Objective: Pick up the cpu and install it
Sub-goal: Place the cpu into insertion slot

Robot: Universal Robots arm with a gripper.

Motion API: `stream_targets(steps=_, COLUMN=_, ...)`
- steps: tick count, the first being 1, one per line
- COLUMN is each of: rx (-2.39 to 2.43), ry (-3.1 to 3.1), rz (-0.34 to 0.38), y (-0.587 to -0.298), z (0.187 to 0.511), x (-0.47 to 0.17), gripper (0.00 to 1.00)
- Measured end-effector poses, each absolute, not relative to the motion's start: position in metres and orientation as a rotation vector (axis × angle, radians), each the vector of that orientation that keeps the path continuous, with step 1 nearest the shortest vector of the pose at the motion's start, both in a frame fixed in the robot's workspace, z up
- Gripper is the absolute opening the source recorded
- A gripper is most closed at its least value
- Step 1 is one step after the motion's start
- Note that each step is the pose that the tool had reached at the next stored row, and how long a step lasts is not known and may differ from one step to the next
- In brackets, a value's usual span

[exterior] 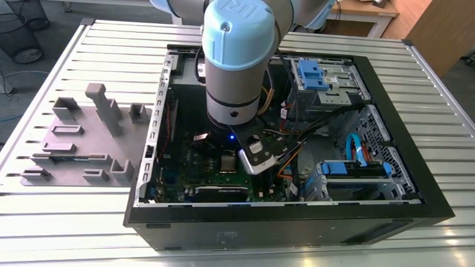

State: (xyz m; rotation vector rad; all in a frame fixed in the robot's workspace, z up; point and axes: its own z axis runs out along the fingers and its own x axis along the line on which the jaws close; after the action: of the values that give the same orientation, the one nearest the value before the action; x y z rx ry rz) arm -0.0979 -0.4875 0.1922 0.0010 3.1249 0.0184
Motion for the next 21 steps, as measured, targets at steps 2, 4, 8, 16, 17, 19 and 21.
stream_targets(steps=2, rx=0.001, ry=3.125, rz=0.018, y=-0.4875, z=0.1922, x=-0.0979, gripper=0.38)
stream_targets(steps=4, rx=0.001, ry=3.125, rz=0.018, y=-0.4875, z=0.1922, x=-0.0979, gripper=0.38)
stream_targets(steps=8, rx=0.001, ry=3.125, rz=0.02, y=-0.4874, z=0.1937, x=-0.0979, gripper=0.38)
stream_targets(steps=16, rx=0.001, ry=3.125, rz=0.013, y=-0.4875, z=0.1953, x=-0.0979, gripper=0.38)
stream_targets(steps=17, rx=0.001, ry=3.125, rz=0.012, y=-0.4876, z=0.1952, x=-0.0979, gripper=0.38)
stream_targets(steps=19, rx=0.001, ry=3.125, rz=0.007, y=-0.4878, z=0.1951, x=-0.0979, gripper=0.38)
stream_targets(steps=21, rx=0.001, ry=3.125, rz=0.005, y=-0.4879, z=0.195, x=-0.0979, gripper=0.38)
